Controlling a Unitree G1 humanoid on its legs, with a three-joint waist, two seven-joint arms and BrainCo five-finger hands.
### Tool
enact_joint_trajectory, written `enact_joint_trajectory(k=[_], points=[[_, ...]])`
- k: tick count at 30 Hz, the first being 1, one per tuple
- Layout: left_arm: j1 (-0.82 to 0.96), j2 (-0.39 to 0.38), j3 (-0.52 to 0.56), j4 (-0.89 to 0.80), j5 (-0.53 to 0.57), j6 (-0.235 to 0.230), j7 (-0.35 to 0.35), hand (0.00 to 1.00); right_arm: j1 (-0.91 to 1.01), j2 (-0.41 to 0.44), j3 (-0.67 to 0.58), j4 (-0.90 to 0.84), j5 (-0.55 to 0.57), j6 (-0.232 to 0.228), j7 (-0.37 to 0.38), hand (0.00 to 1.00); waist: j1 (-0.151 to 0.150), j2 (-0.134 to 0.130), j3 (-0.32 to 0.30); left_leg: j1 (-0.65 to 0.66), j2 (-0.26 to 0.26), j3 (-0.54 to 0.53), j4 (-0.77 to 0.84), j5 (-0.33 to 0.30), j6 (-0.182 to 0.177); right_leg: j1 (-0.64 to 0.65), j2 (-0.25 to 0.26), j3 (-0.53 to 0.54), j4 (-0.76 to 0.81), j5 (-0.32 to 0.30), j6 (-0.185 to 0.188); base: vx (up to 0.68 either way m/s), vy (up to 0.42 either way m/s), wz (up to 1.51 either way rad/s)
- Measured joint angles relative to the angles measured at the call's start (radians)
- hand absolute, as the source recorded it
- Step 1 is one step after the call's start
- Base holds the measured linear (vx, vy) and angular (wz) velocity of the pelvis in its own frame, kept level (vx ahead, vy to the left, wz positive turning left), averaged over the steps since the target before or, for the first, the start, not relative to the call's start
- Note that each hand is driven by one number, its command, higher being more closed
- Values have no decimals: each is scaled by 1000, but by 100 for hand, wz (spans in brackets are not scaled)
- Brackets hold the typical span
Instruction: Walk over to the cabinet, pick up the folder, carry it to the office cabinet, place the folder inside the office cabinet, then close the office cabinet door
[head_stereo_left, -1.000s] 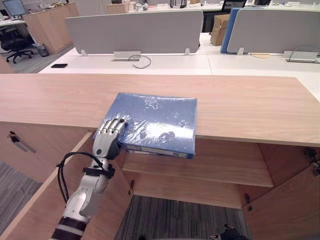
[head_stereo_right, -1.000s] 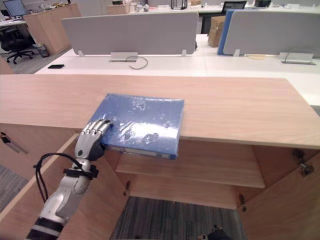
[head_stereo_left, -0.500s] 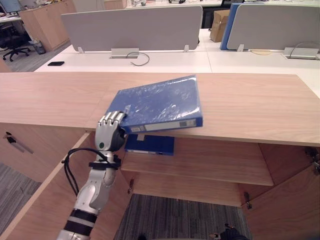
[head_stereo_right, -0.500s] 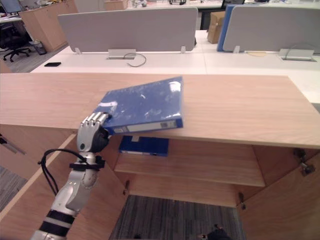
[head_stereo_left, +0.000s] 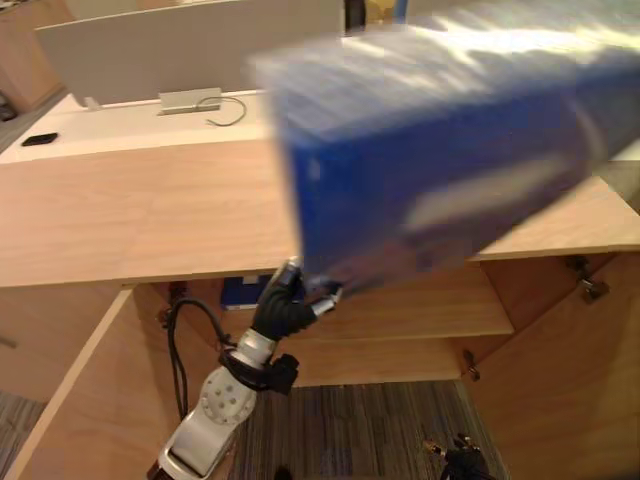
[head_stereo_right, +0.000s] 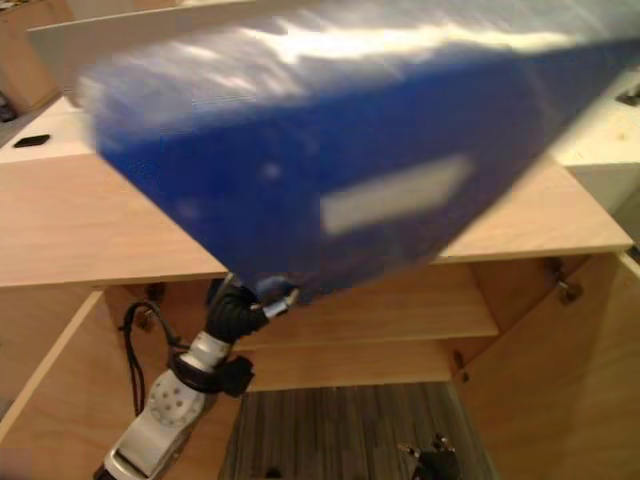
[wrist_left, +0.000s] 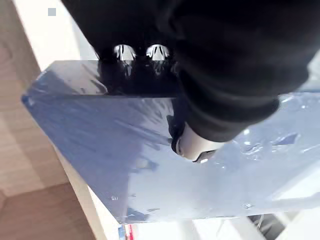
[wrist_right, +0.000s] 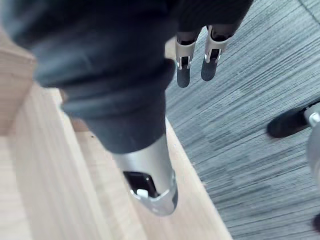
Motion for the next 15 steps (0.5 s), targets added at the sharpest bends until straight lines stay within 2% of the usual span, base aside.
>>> enact_joint_trajectory(k=[2,5,9,15], points=[[16,-29,24,2,-131,15,-7,100,62,37,-40,-129,34,-10,-14,0,-5,-1,0,2,2,22,0,-3,1,-10,2,26,0,5,2,-17,20,-32],[56,-69,48,2,-188,19,-8,100,103,88,-79,-283,64,-23,-42,0,-16,-1,0,9,4,60,1,-11,4,-27,6,64,7,11,5,-25,25,-40],[93,-88,58,15,-184,47,-9,100,139,159,-118,-544,76,-75,-82,0,-34,-1,0,23,9,137,12,-34,6,-49,15,146,5,30,13,-46,41,-61],[104,-123,80,34,-104,60,-8,100,165,193,-218,-893,50,-132,-194,0,-51,-1,1,33,8,203,44,-65,6,-62,16,220,5,40,24,-15,41,-38]])
